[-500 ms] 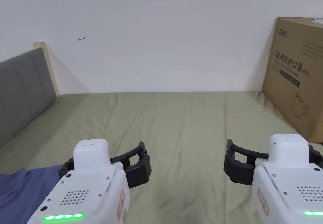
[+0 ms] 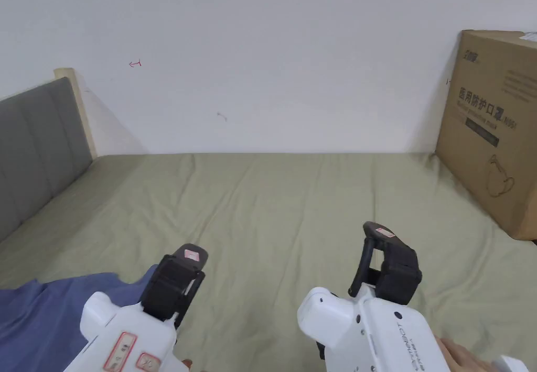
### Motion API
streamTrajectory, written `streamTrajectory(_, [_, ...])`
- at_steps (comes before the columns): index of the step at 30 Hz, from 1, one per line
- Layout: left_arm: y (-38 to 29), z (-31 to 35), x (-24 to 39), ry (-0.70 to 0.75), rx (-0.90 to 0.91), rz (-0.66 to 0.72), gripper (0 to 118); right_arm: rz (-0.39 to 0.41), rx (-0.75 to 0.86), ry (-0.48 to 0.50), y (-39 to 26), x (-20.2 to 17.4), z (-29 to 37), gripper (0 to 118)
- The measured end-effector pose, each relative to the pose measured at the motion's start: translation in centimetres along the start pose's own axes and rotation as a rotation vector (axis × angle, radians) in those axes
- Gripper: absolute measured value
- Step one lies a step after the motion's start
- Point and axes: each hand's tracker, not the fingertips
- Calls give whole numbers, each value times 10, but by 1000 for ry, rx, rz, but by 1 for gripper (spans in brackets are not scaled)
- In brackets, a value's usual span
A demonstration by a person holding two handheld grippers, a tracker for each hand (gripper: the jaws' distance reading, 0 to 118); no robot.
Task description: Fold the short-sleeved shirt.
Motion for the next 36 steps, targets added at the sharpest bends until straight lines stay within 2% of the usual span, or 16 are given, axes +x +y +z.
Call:
streamTrajectory(2, [3,-1,20,13,1,-181,110,-170,-10,2,1,14,-1,118])
streamTrajectory(4, [4,1,51,34,39,-445,110,-467,-49,6,0,39,-6,118])
streamTrajectory(7, [-15,7,93,82,157,-938,110,-993,-129,47,-22,70,-9,118])
streamTrajectory(9, [-34,10,103,108,185,-1227,110,-1146,-127,58,-41,70,-9,118])
streamTrajectory(12, [-46,13,103,82,164,-1293,110,-1124,-168,39,-53,68,-8,118])
streamTrajectory(15, [-40,16,97,29,129,-1108,110,-1217,-81,88,-57,72,-1,118])
streamTrajectory(19, [-34,14,98,61,127,-1122,110,-1083,-95,8,-46,75,1,118])
streamTrajectory(25, [-32,17,101,44,119,-1149,109,-1140,-119,-8,-47,77,3,118])
streamTrajectory(27, [-33,17,102,52,113,-1163,99,-1120,-122,-17,-48,78,4,117])
streamTrajectory(28, [-34,20,103,53,112,-1164,81,-1106,-119,-15,-48,79,5,112])
streamTrajectory(29, [-36,22,104,53,119,-1163,52,-1099,-119,-17,-48,80,6,99])
streamTrajectory(30, [-38,24,105,61,156,-1165,12,-1099,-116,-25,-48,80,7,58])
streamTrajectory(31, [-39,24,105,63,198,-1180,2,-1094,-124,-45,-48,80,7,21])
streamTrajectory(32, [-40,23,105,81,218,-1200,1,-1092,-140,-69,-47,80,6,13])
streamTrajectory(34, [-40,24,106,54,182,-1223,0,-1073,-129,-72,-48,80,7,11])
streamTrajectory(36, [-38,23,105,41,173,-1192,0,-1052,-121,-76,-46,81,8,2])
